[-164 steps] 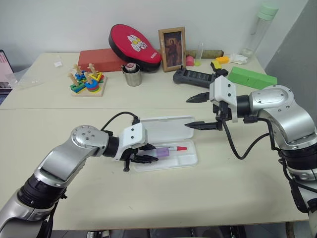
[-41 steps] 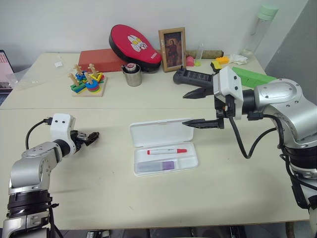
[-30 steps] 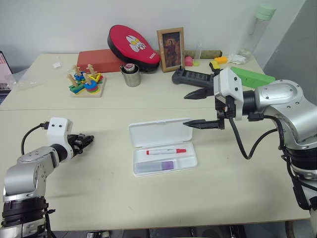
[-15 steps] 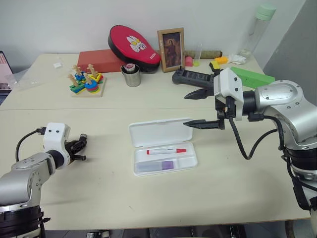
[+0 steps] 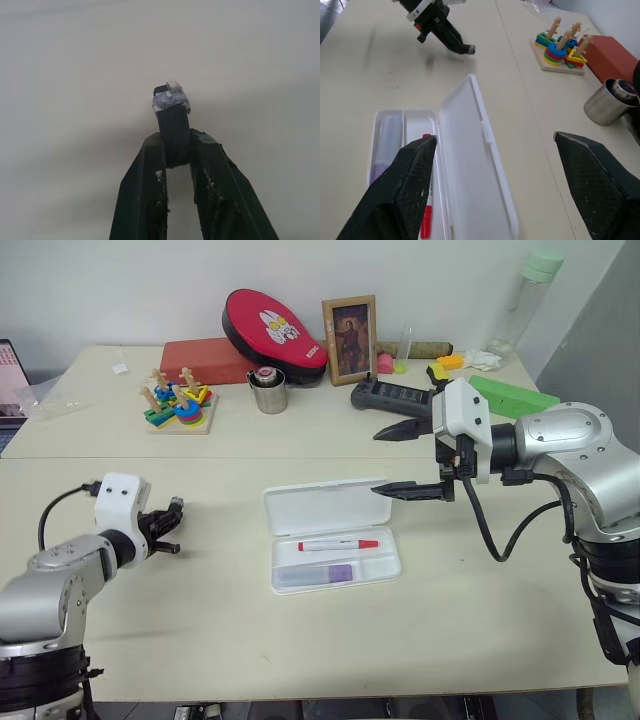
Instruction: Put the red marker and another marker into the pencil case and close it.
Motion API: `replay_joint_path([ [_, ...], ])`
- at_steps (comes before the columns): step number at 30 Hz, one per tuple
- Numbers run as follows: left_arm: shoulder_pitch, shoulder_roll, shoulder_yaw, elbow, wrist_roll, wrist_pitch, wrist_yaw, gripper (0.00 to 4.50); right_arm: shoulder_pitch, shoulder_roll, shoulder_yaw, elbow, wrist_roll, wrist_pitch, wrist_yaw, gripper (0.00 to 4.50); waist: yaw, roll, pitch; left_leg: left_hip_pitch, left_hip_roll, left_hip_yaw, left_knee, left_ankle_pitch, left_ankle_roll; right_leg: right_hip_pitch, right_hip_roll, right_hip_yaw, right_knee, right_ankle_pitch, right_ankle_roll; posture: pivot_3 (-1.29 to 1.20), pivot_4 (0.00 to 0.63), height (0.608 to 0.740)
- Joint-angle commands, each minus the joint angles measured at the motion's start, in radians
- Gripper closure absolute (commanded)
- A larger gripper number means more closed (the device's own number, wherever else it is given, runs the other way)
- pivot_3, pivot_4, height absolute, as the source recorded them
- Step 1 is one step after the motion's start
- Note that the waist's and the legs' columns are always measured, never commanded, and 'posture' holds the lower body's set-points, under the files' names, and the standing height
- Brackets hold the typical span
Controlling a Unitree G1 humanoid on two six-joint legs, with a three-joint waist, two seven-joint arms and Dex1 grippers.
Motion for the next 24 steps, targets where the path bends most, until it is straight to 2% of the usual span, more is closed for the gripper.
replay_joint_path([
  [1,-0.123,0.073,0.003,-0.116,-0.049,0.029,-0.037,4.12,-0.004,-0.023,-0.027,-0.026,-0.002,-0.012,0.011,0.57,0.000,0.000,0.000,0.000,0.000,0.000,0.000,0.000,0.000,0.000,0.000,0.000,0.000,0.000,0.000,0.00,0.150,0.740],
  [11,-0.322,0.150,-0.114,-0.229,-0.191,0.033,-0.219,4.12,0.061,-0.131,-0.038,-0.005,-0.026,-0.060,0.090,0.57,-0.003,0.000,0.000,0.000,0.000,0.001,-0.001,0.000,0.000,-0.001,0.000,0.000,0.000,0.000,0.000,0.00,0.150,0.740],
  [17,-0.425,0.135,-0.206,-0.258,-0.296,0.042,-0.331,4.12,0.082,-0.156,-0.041,-0.007,-0.047,-0.080,0.096,0.57,-0.005,0.000,0.000,0.000,0.000,0.001,-0.001,0.000,0.000,0.000,0.000,0.001,0.000,0.000,0.000,0.00,0.150,0.740],
  [24,-0.462,0.079,-0.232,-0.222,-0.391,0.029,-0.409,4.12,0.100,-0.175,-0.044,-0.004,-0.060,-0.094,0.095,0.57,-0.008,0.000,0.000,0.000,0.000,0.001,0.000,0.000,0.000,0.000,0.000,0.001,0.000,0.000,0.000,0.00,0.150,0.740],
])
